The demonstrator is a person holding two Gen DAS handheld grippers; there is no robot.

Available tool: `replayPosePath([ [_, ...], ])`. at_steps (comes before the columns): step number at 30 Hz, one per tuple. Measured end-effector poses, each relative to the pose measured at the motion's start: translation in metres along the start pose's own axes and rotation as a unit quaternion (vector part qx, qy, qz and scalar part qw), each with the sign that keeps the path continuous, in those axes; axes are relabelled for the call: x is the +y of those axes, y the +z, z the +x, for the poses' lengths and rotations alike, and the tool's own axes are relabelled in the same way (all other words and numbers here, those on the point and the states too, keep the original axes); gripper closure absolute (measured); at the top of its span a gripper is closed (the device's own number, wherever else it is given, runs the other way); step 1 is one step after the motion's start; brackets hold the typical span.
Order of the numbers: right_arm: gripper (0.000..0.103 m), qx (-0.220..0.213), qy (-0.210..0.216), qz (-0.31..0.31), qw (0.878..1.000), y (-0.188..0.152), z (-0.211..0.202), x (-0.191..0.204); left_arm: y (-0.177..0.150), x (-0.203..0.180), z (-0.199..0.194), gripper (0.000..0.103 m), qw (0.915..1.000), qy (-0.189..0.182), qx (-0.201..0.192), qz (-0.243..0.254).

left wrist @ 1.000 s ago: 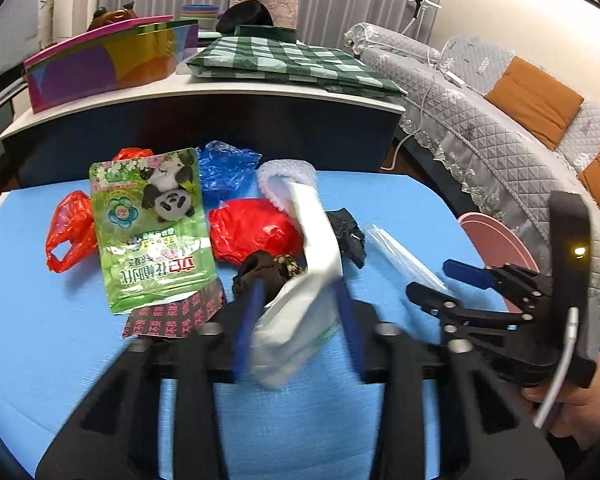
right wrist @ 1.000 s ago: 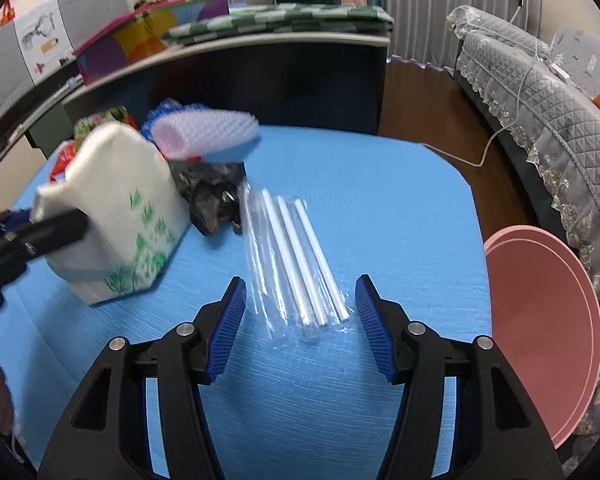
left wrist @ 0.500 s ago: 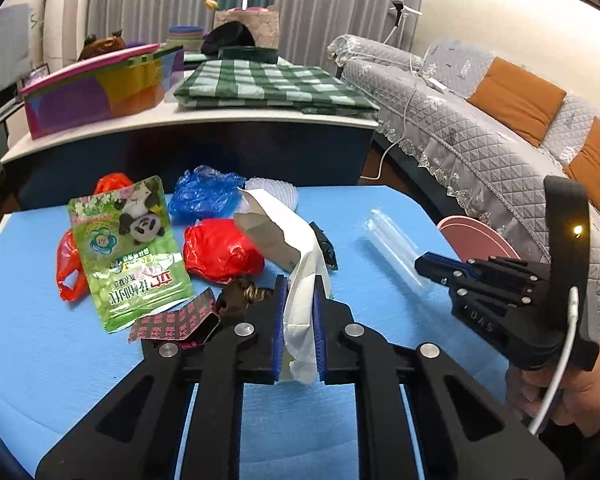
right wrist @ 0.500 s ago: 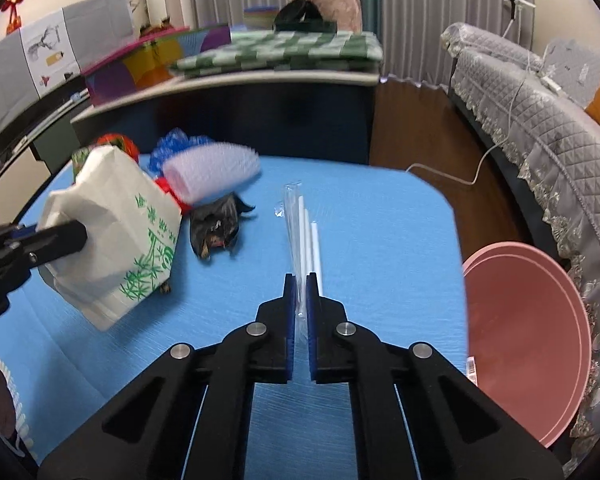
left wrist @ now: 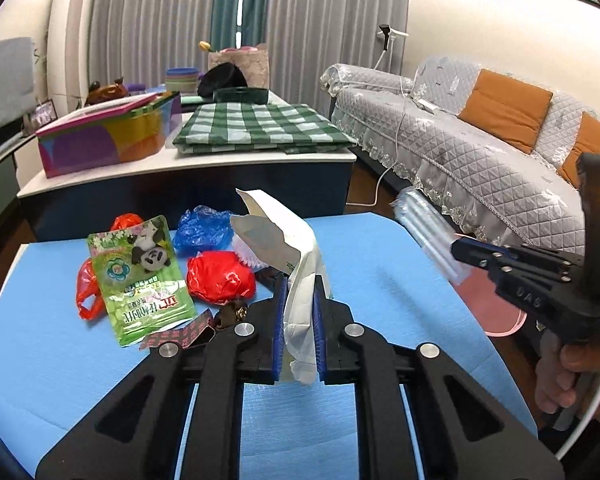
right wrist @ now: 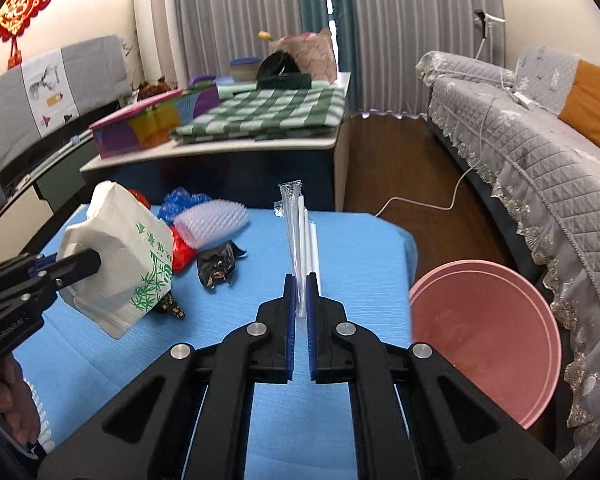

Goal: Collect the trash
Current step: 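Carry the paper bag and straws over the pink bin and release both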

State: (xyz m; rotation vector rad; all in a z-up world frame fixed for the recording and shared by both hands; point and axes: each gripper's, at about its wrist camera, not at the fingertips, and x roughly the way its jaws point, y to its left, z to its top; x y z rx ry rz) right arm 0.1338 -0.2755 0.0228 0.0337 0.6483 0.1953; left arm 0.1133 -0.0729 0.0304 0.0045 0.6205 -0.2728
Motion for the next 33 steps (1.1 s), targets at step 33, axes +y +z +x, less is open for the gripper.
replayPosePath([
  [33,0.098,-0.060,-0.080,0.047,0.994,-0.001,-0.091,-0.086,0.001,-0.079,-0.011,0.091,0.9990,-0.043,-0.007,0.009],
])
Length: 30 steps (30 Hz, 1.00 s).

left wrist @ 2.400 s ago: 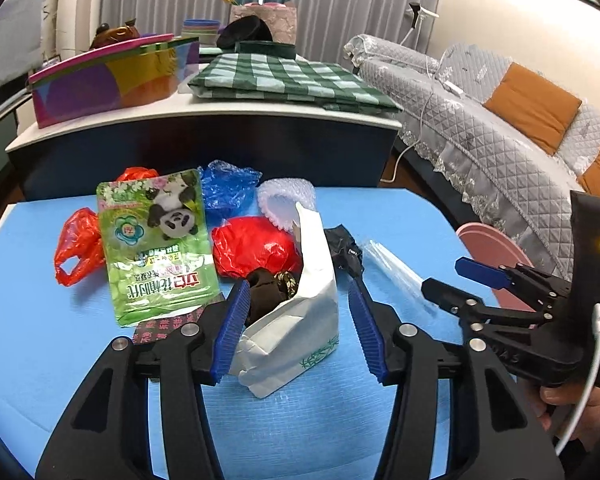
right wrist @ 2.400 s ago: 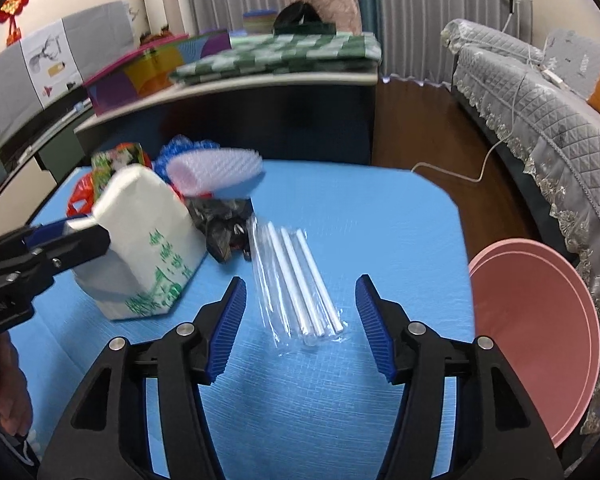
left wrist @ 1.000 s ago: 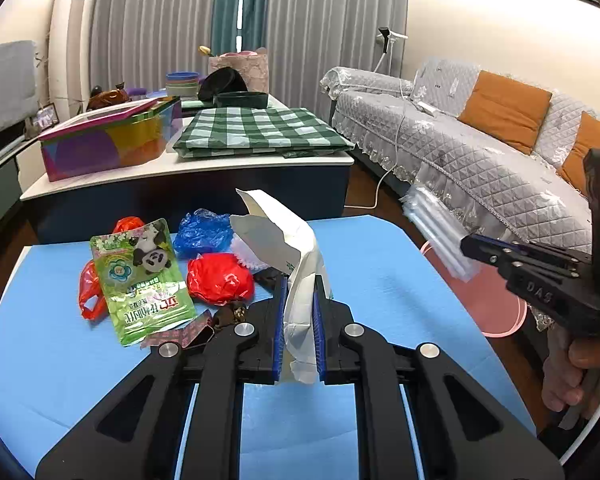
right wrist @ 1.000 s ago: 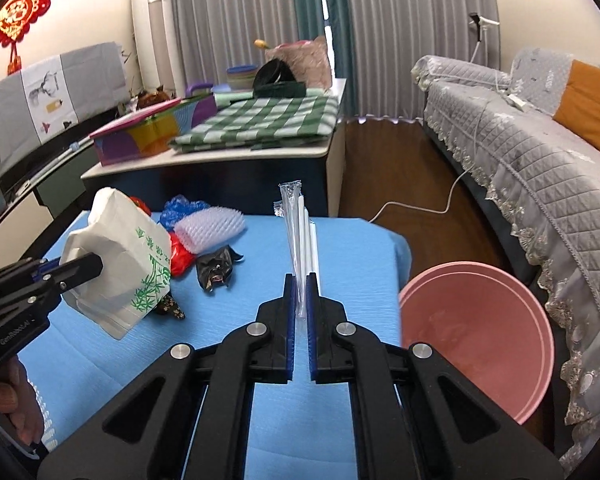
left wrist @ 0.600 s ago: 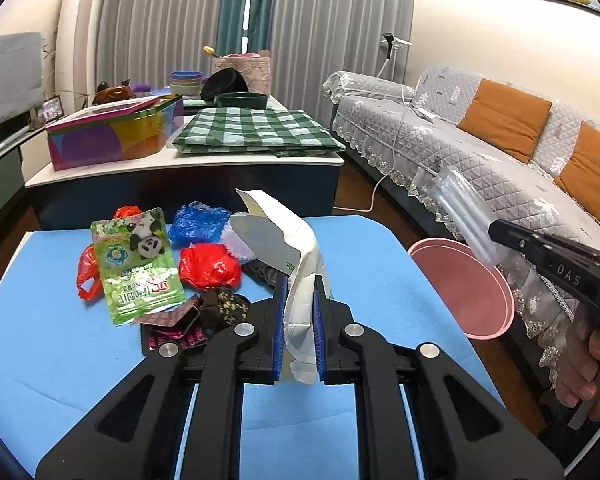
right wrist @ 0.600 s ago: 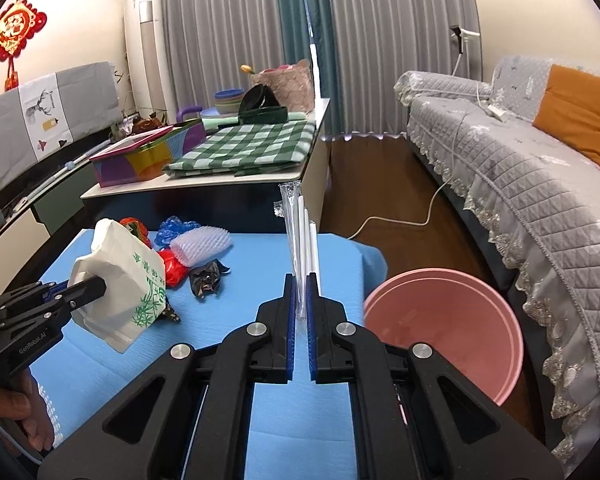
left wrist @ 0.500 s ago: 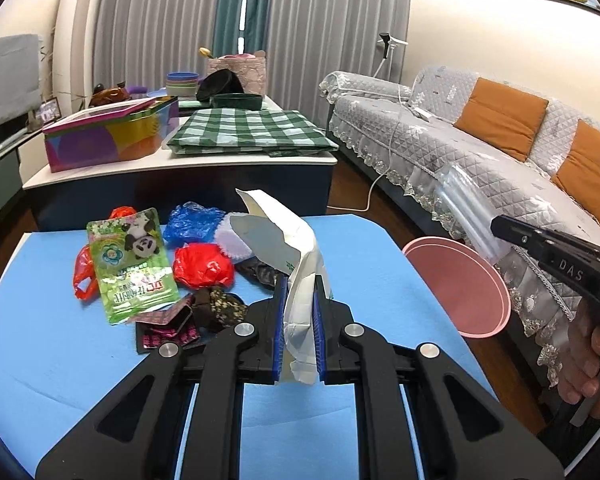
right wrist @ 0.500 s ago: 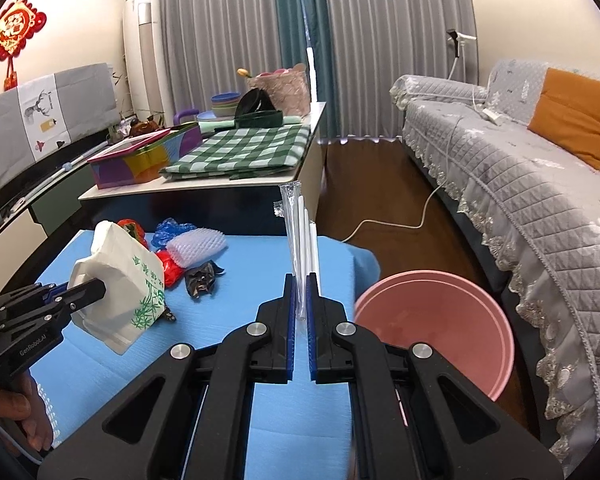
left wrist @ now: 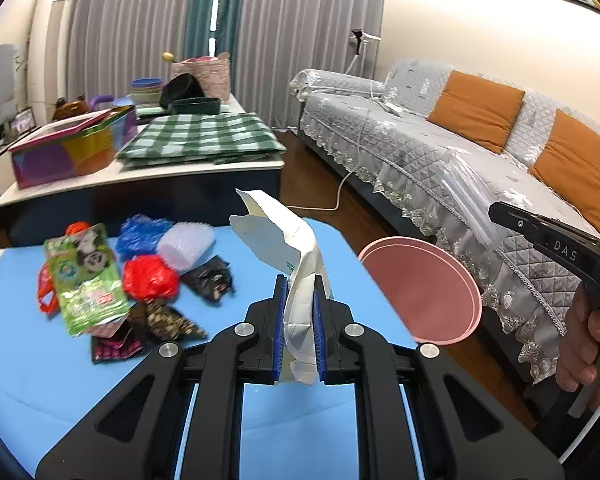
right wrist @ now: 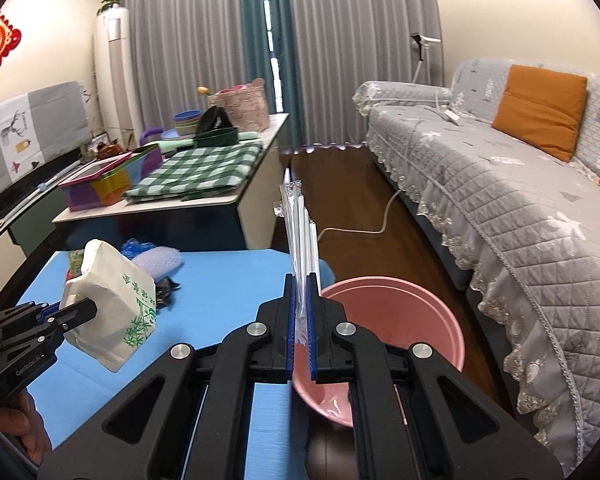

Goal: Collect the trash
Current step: 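Carry the paper bag and straws over the pink bin and release both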

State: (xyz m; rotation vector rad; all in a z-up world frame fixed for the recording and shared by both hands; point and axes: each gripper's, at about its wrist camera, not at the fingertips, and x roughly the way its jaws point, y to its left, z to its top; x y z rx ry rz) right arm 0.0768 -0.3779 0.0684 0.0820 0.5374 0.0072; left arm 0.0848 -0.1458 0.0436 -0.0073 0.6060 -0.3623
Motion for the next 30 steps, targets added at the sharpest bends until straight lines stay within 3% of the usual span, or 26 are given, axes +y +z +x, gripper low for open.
replayPosePath([
  [18,0.098,0.023,-0.060,0.046,0.997,0.003,0.019,-0.071,0.024,-0.076,0.060,0.091,0.9977,-0.062,0.009,0.027],
  [30,0.098,0.029,-0.071,0.068,0.995,0.008,0.037,-0.091,0.033,-0.106,0.100,0.091,0.9954,-0.087,0.024,0.033],
])
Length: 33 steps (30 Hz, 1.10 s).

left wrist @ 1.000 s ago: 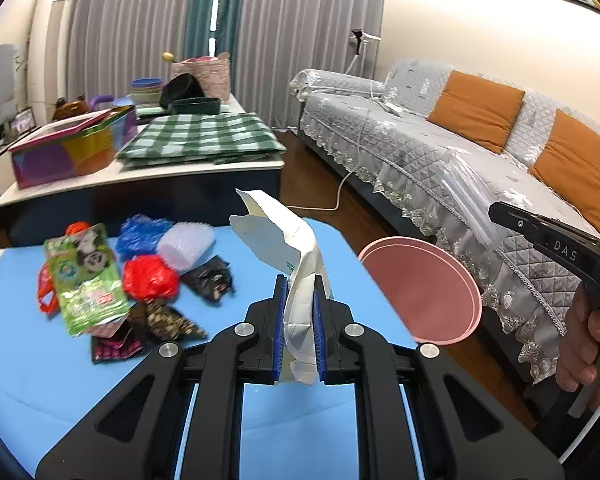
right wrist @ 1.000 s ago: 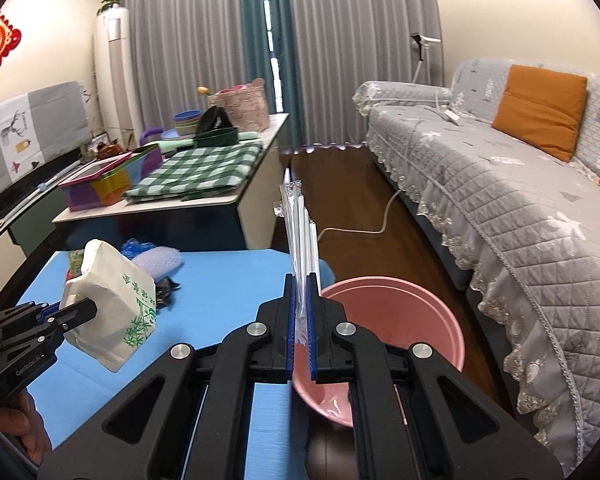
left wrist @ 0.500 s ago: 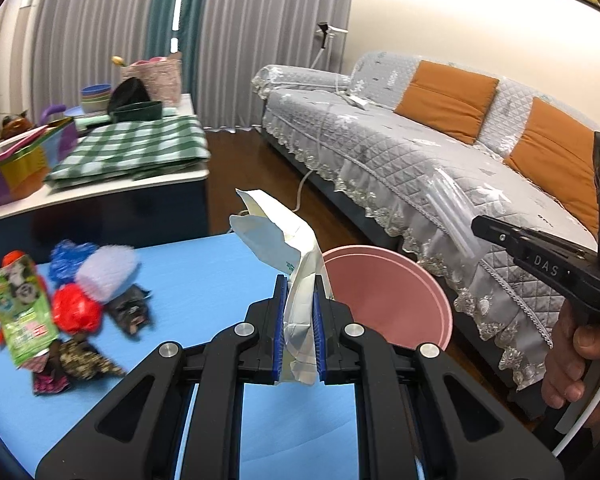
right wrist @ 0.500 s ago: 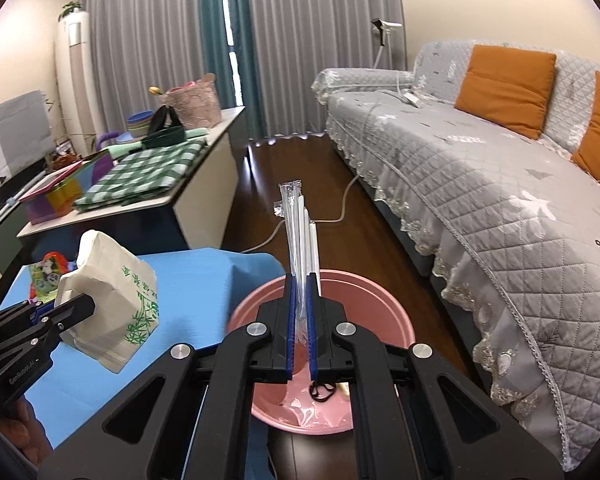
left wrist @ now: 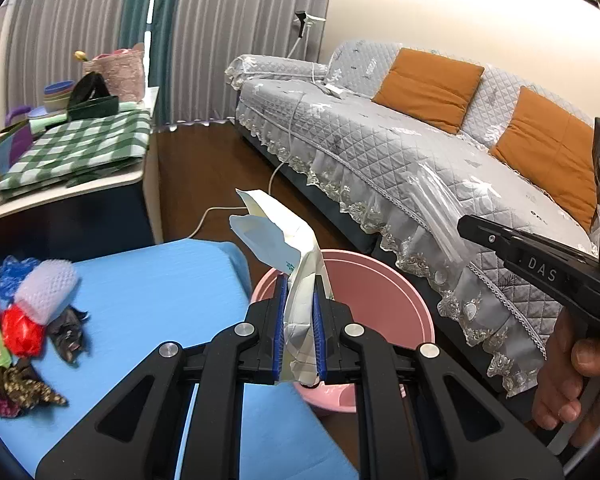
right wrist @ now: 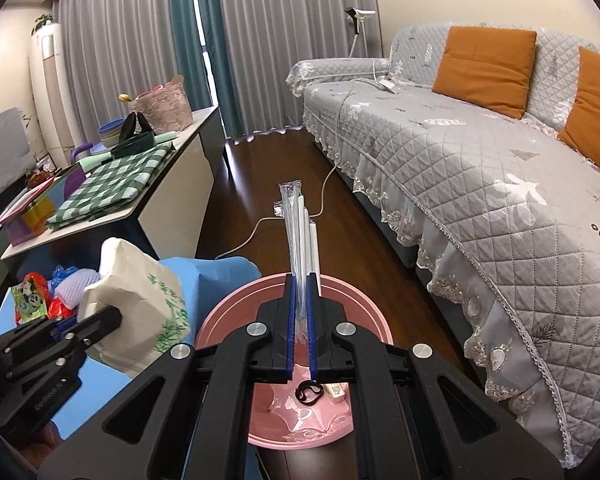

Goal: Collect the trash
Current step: 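Carry the paper bag and straws over the pink bin and release both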

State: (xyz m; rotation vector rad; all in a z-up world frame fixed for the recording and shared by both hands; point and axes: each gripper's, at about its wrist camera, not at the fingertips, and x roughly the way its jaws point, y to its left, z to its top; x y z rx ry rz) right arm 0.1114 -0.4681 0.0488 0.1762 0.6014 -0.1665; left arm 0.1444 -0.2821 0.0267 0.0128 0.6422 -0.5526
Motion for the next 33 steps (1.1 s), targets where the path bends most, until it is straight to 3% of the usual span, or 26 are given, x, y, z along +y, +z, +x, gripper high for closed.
replayPosePath([
  [19,0.098,0.034,-0.008,0.004,0.999,-0.007,0.036,-0.010,0.000,-0.012,0.056,0.091,0.9992,-0.015,0.036,0.006],
  [24,0.091,0.043,-0.011,0.006,0.999,-0.010,0.042,-0.011,-0.001,-0.011,0.063,0.089,0.9988,-0.021,0.045,0.001],
  [25,0.089,0.044,-0.012,0.006,0.999,-0.010,0.042,-0.011,-0.001,-0.011,0.064,0.083,0.9988,-0.019,0.046,0.000],
  [27,0.061,0.043,-0.016,0.006,0.999,-0.011,0.042,-0.011,-0.002,-0.009,0.064,0.074,0.9988,-0.019,0.044,-0.002],
  [28,0.055,0.040,-0.018,0.007,0.999,-0.010,0.041,-0.011,-0.002,-0.009,0.063,0.073,0.9989,-0.019,0.044,-0.003],
  [31,0.048,0.037,-0.021,0.007,0.999,-0.010,0.040,-0.010,-0.003,-0.008,0.064,0.072,0.9988,-0.019,0.046,-0.003],
  [33,0.036,0.036,-0.025,0.007,0.999,-0.010,0.040,-0.011,-0.003,-0.008,0.064,0.069,0.9988,-0.019,0.046,-0.004],
])
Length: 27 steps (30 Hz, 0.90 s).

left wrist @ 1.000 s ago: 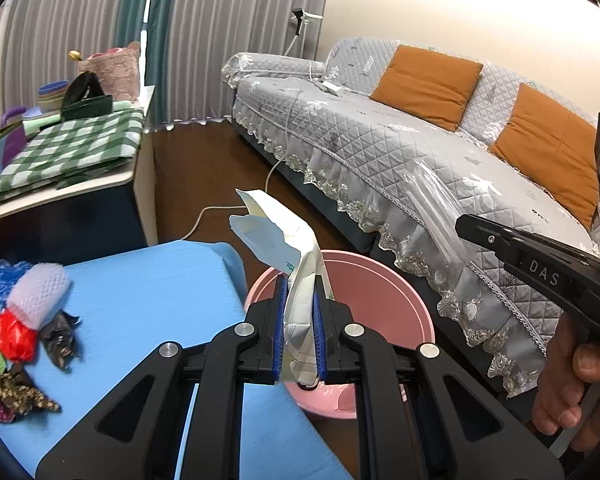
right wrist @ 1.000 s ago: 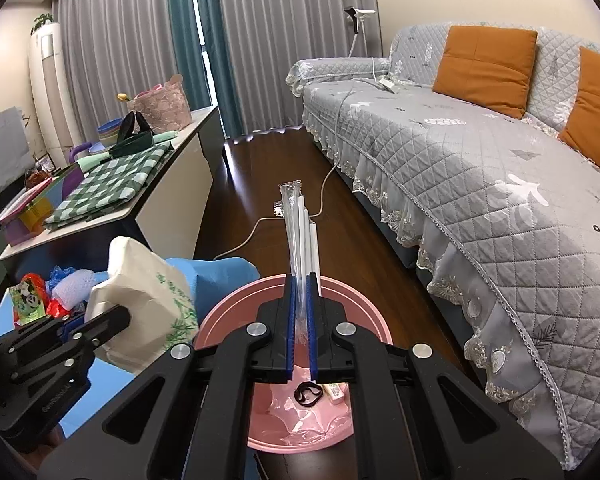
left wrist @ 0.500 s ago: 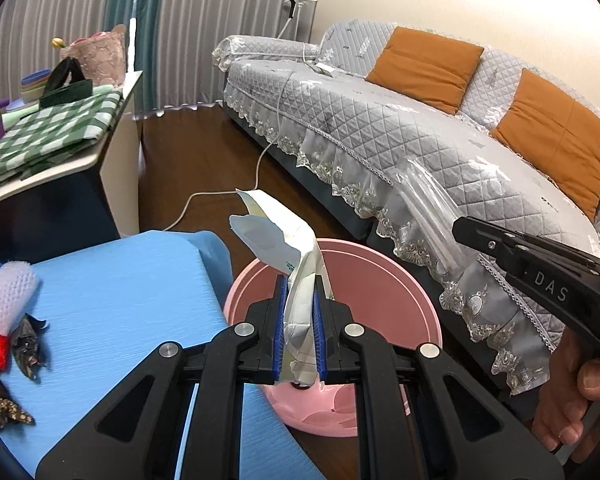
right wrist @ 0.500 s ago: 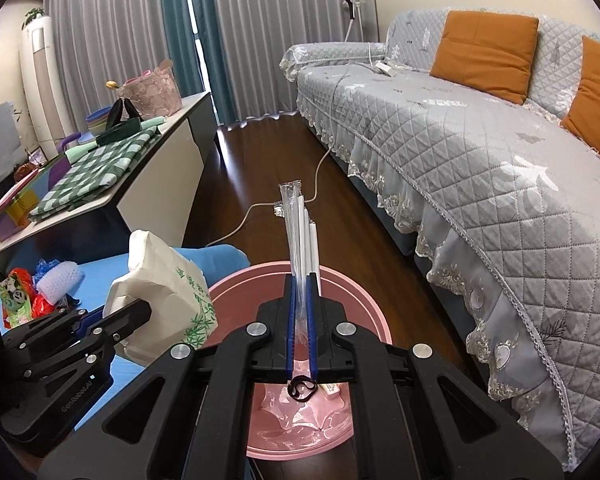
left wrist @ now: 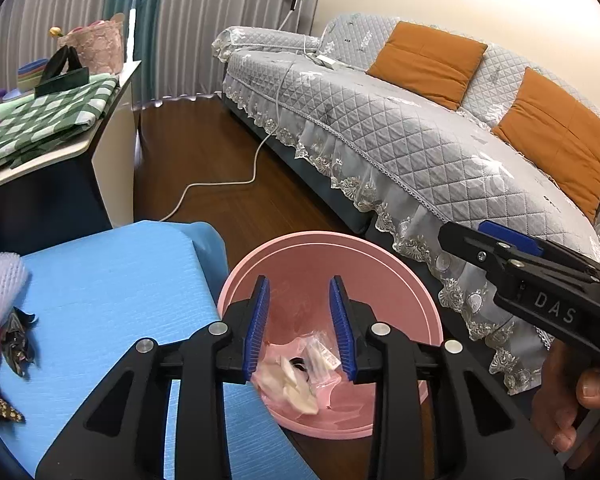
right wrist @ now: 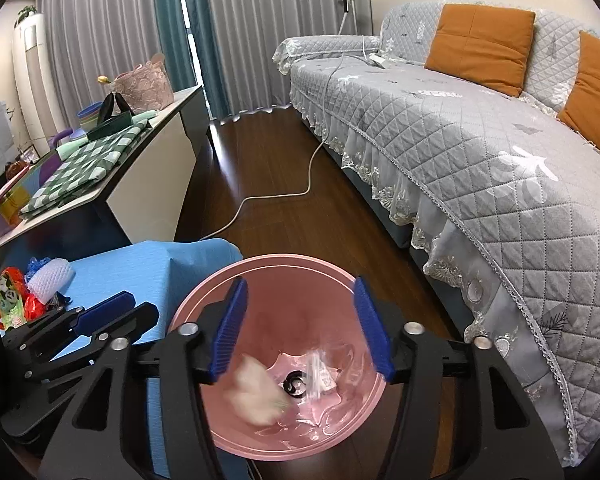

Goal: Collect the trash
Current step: 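Carry the paper bag and straws over the pink bin and release both, then grasp the pink wrapper with the left gripper while the right gripper grasps the camouflage cloth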

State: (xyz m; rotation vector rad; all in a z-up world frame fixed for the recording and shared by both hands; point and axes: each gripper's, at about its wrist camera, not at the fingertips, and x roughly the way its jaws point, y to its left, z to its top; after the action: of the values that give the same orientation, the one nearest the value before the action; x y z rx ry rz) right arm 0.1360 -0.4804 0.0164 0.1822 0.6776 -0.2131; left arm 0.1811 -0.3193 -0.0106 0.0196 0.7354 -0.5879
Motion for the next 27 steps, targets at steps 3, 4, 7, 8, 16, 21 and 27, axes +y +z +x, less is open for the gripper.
replayPosePath([
  [3,0.034,-0.002,-0.001,0.001,1.000,0.001,-0.001,0.000,0.000,0.001,-0.001,0.064,1.0000,0.002,-0.002,-0.002],
  [4,0.034,-0.002,-0.002,0.001,1.000,0.001,-0.001,0.000,-0.001,0.001,-0.002,0.063,1.0000,0.004,-0.002,-0.002],
  [7,0.031,-0.003,-0.002,0.002,1.000,0.001,-0.002,0.000,-0.002,0.004,-0.006,0.048,0.9999,0.012,-0.003,-0.003],
  [8,0.029,-0.004,-0.003,0.003,1.000,0.001,-0.002,0.000,-0.002,0.005,-0.008,0.042,0.9998,0.017,-0.005,-0.004],
  [16,0.017,-0.016,0.003,-0.009,1.000,0.002,-0.011,0.016,-0.004,0.023,-0.034,0.019,0.9984,0.053,-0.012,-0.011],
  [21,0.014,-0.023,0.013,-0.023,0.999,0.001,-0.021,0.034,-0.009,0.044,-0.065,0.014,0.9966,0.076,-0.022,-0.023],
  [27,0.013,-0.033,0.028,-0.040,0.998,-0.003,-0.035,0.057,-0.017,0.068,-0.106,0.011,0.9932,0.104,-0.039,-0.035],
])
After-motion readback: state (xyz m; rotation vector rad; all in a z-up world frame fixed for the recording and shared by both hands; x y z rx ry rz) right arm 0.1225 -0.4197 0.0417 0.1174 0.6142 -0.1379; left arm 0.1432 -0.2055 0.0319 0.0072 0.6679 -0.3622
